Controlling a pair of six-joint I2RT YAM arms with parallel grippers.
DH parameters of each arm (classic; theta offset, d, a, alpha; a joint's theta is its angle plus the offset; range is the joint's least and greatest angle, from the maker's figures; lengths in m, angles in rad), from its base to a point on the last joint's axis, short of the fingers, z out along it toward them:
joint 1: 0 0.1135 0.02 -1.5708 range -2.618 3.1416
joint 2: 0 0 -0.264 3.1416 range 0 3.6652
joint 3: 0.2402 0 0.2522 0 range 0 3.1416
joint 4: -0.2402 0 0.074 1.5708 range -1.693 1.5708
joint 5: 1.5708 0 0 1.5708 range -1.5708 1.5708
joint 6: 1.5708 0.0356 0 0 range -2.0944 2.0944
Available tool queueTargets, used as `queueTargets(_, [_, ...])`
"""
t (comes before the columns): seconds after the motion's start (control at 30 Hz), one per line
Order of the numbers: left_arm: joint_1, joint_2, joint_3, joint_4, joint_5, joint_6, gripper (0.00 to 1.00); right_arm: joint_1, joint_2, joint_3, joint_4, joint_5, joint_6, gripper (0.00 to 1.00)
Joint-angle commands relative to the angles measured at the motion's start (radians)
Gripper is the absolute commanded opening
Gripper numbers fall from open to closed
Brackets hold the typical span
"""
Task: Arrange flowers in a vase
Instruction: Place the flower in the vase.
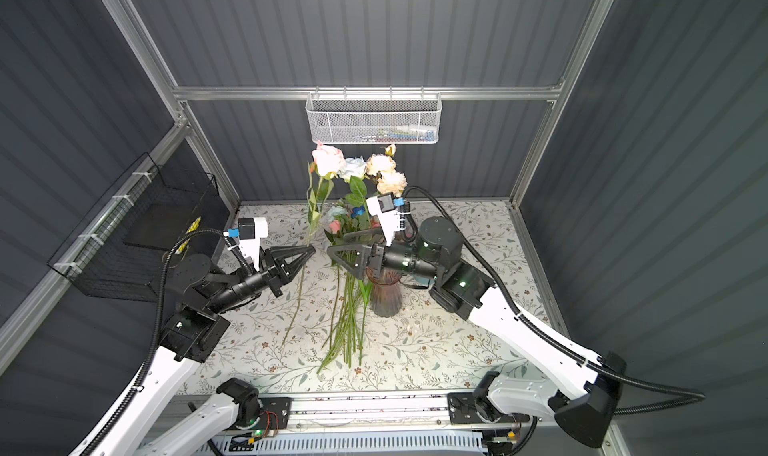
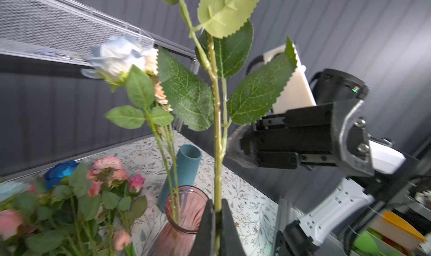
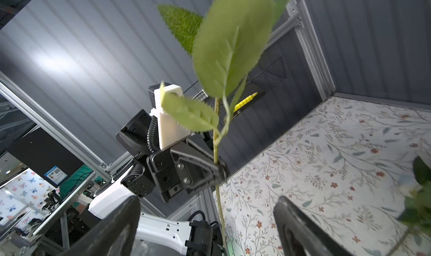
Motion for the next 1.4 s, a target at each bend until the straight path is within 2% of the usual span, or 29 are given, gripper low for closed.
queueTargets(0.0, [0.006, 0.020, -0.007, 0.077, 0.177, -0.034, 0.00, 0.026, 0.039, 0.060, 0.057, -0.028, -0.034, 0.88])
queueTargets(0.13, [0.005, 0.047, -0.016, 0.133, 0.264, -0.068, 0.00, 0.038, 0.074, 0.099, 0.044, 0.006, -0.044, 0.76])
queueTargets(0.27, [0.004, 0.064, -0.018, 0.137, 0.275, -0.078, 0.00, 0.039, 0.082, 0.095, 0.052, 0.016, -0.033, 0.50])
queueTargets(0.37, [0.004, 0.066, -0.016, 0.114, 0.237, -0.075, 0.02, 0.038, 0.057, 0.071, 0.045, 0.047, -0.045, 0.25])
queueTargets(0.43, [0.004, 0.070, -0.016, 0.105, 0.199, -0.080, 0.34, 0.038, 0.033, 0.054, 0.023, 0.082, -0.056, 0.06])
queueTargets(0.47, [0.004, 0.072, -0.015, 0.107, 0.182, -0.087, 0.45, 0.038, 0.021, 0.047, 0.014, 0.096, -0.060, 0.00])
queueTargets(0.53, [0.004, 0.080, -0.013, 0.100, 0.132, -0.099, 0.69, 0.038, -0.015, 0.036, -0.039, 0.144, -0.085, 0.00])
queueTargets(0.57, [0.004, 0.083, -0.010, 0.094, 0.110, -0.099, 0.98, 0.038, -0.033, 0.036, -0.073, 0.165, -0.100, 0.00])
queueTargets(0.67, [0.004, 0.071, 0.010, 0.039, -0.004, -0.078, 1.00, 0.038, -0.107, 0.043, -0.210, 0.268, -0.179, 0.00])
queueTargets(0.87, [0.004, -0.013, 0.000, -0.071, -0.363, -0.014, 1.00, 0.031, -0.272, 0.111, -0.488, 0.508, -0.326, 0.00])
queueTargets(0.93, [0.004, -0.028, -0.017, -0.083, -0.436, -0.013, 1.00, 0.023, -0.297, 0.144, -0.540, 0.553, -0.360, 0.00])
queueTargets(1.13, [0.004, -0.003, -0.033, -0.106, -0.469, -0.018, 1.00, -0.005, -0.310, 0.237, -0.597, 0.677, -0.457, 0.00])
queueTargets(1.37, [0.004, 0.014, -0.028, -0.120, -0.467, -0.017, 1.00, -0.090, -0.239, 0.341, -0.601, 0.657, -0.498, 0.00])
